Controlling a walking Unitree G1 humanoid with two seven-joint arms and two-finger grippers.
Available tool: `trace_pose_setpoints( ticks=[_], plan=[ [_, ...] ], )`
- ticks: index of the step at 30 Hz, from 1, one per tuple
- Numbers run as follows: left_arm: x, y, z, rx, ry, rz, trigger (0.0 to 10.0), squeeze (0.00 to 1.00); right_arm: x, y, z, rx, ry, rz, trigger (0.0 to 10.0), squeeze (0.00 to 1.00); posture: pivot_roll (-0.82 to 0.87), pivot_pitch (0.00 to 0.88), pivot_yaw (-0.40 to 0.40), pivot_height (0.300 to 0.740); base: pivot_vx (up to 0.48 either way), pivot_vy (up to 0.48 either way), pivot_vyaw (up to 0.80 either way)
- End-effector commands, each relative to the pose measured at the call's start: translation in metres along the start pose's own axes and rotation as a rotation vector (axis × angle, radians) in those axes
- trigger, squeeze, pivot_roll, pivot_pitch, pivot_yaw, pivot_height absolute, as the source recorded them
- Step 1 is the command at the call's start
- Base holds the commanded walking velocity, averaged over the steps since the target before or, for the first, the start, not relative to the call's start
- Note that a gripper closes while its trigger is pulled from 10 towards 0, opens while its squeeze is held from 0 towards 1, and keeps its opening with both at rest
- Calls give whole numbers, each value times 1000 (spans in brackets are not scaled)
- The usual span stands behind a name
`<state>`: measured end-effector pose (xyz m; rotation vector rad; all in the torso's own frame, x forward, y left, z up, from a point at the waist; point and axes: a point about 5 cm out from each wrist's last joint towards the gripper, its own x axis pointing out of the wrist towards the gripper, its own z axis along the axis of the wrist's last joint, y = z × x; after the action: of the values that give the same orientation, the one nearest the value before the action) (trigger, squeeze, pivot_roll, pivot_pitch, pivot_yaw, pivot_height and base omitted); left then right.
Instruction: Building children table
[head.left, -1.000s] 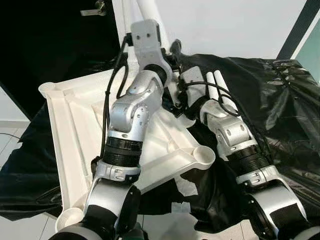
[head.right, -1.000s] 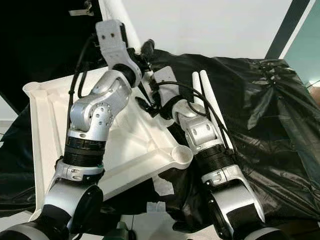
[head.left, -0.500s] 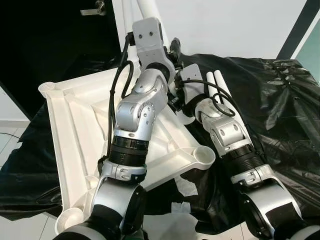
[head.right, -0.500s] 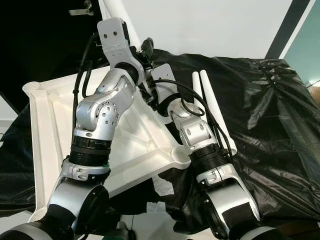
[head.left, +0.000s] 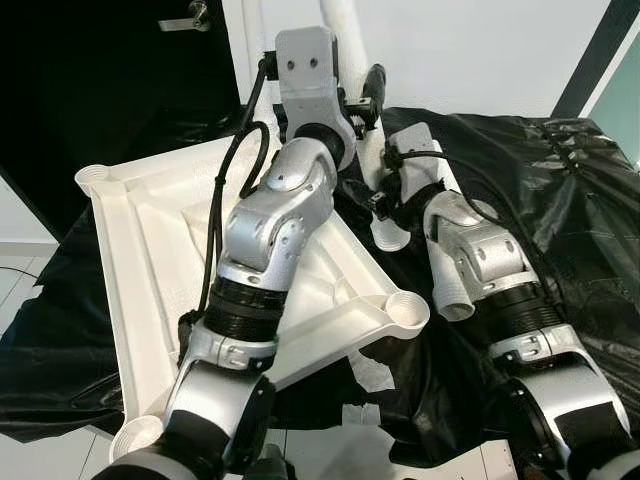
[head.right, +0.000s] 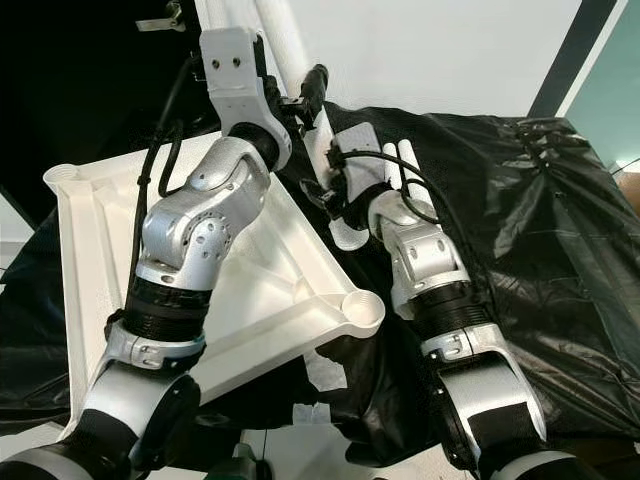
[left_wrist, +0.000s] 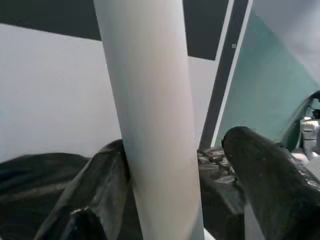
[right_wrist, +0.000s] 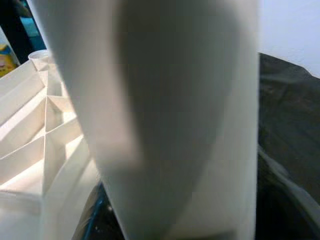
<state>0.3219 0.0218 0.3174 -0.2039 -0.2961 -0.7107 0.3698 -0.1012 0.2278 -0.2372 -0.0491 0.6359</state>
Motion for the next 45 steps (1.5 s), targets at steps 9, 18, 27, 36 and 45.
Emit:
trace_pose_setpoints(
  ticks=[9,18,27,36,45],
  plan=[
    [-15,-26,-4,-7,42,-358,10000,0,-8,1,-1,29,15,272,10000,0,115,5,-19,740,0,0,0],
    [-21,-33,-8,-98,66,-464,10000,0,-20,14,2,-6,-2,556,10000,0,123,6,-18,740,0,0,0],
    [-28,-28,1,-186,62,-573,10000,0,-32,15,2,-49,11,725,10000,0,123,12,-18,740,0,0,0],
    [-31,-25,9,-219,23,-590,0,0,-37,9,2,-59,27,784,10000,0,121,17,-16,740,0,0,0],
    [-29,-24,10,-227,14,-522,0,0,-35,4,2,-33,25,738,10000,0,118,25,-16,740,0,0,0]
  ],
)
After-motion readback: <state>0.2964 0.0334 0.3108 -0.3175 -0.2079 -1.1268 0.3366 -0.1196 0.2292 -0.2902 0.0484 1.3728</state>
